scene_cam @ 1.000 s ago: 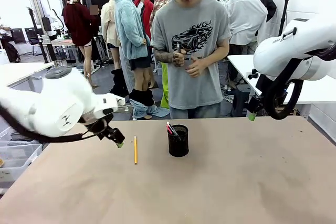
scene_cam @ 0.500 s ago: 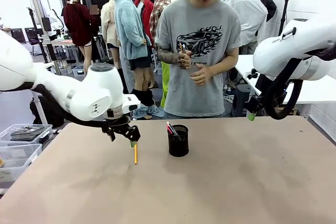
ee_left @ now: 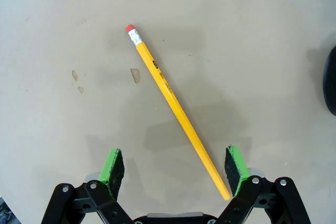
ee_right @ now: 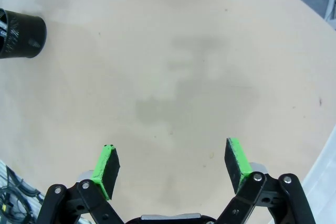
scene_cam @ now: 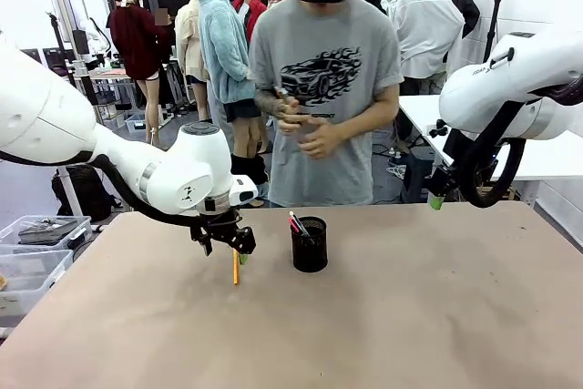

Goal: Place the pens into the pen holder.
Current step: Pick up a writing instrument from the table and place it into the Pen holder.

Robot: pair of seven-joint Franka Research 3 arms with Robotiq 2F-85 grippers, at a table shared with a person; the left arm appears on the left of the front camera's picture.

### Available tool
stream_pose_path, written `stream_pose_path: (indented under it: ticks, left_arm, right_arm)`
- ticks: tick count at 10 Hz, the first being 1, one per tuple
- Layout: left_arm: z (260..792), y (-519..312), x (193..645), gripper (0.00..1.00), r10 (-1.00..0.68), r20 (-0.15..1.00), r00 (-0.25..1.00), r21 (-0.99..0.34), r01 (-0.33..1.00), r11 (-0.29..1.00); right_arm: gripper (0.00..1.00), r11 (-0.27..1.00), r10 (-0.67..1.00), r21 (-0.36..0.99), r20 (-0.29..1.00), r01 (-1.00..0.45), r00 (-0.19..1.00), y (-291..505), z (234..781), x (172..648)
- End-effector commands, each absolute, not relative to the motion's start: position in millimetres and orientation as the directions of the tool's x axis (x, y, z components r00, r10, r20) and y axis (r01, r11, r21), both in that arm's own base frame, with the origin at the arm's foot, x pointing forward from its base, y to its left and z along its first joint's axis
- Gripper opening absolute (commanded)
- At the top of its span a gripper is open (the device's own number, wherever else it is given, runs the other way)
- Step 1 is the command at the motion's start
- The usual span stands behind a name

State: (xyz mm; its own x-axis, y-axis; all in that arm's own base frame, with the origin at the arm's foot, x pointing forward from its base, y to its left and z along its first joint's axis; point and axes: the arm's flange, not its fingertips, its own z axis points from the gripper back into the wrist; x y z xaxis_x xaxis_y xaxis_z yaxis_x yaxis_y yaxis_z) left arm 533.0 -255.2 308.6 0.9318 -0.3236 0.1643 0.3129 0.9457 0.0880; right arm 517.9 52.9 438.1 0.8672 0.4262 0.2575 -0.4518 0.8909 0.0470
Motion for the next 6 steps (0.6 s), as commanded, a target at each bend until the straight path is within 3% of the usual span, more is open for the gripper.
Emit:
stream_pose_path:
  ticks: [1,2,3,6]
  left_arm:
    - [304,-258,546,1.00,-0.279,0.141,0.950,0.092,0.268,0.959]
    - [301,-259,547,0.96,-0.278,0.138,0.951,0.090,0.267,0.959]
    - [298,-259,549,0.81,-0.274,0.138,0.952,0.087,0.264,0.960]
    - [290,-262,555,0.22,-0.272,0.125,0.954,0.080,0.264,0.961]
  right_arm:
    - [1.00,0.891,0.426,0.038,0.267,-0.452,0.864,53,437,519]
    - [1.00,0.891,0.426,0.038,0.267,-0.452,0.864,53,437,519]
    - [1.00,0.891,0.426,0.038,0.267,-0.452,0.864,53,437,519]
    - [1.00,0.891,0.426,0.038,0.267,-0.452,0.864,53,437,519]
